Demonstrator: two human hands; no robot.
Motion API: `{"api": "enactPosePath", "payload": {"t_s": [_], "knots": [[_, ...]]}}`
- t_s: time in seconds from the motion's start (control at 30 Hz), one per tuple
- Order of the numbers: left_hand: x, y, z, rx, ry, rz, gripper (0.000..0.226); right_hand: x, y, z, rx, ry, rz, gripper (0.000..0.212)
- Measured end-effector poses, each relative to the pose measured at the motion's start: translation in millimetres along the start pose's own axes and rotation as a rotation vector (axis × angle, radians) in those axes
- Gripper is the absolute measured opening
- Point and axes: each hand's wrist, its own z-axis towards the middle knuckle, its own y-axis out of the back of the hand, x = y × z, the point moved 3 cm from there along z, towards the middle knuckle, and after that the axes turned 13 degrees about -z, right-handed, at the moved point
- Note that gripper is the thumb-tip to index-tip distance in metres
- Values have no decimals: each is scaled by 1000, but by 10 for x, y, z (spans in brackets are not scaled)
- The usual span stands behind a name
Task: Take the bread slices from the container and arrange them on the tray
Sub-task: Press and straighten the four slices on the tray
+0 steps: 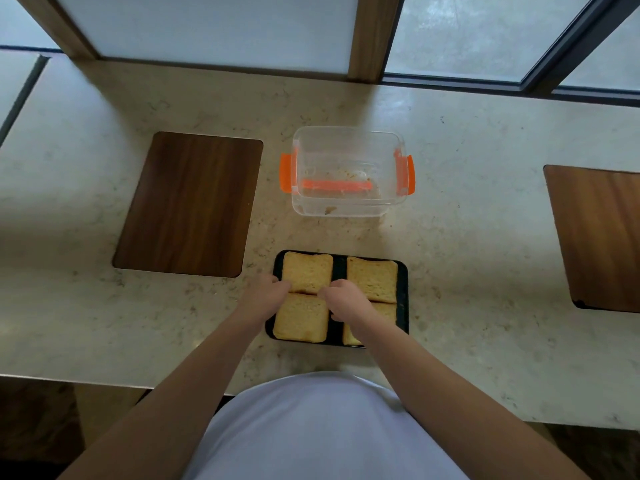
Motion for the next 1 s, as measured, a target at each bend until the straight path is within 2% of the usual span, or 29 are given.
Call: {"api": "enactPosePath", "payload": {"t_s": [0.13, 0.33, 0.43, 0.57, 0.73, 1.0], "knots": [[-27, -18, -2, 8, -3, 16, 21, 4, -22, -10, -21, -9, 20, 48], [-37, -22, -8, 33, 23, -28, 28, 14, -32, -38, -24, 15, 11, 37], [-14, -24, -25, 47, 5, -15, 30, 26, -33, -42, -28, 42, -17, 6], [32, -79, -32, 64, -23, 19, 21, 8, -55, -19, -27, 49, -20, 12], [35, -87, -17, 66, 16, -46, 10, 17, -54, -3, -34, 53, -3, 12], [46, -78, -7, 69, 11, -14, 16, -14, -59, -4, -34, 67, -17, 9]]}}
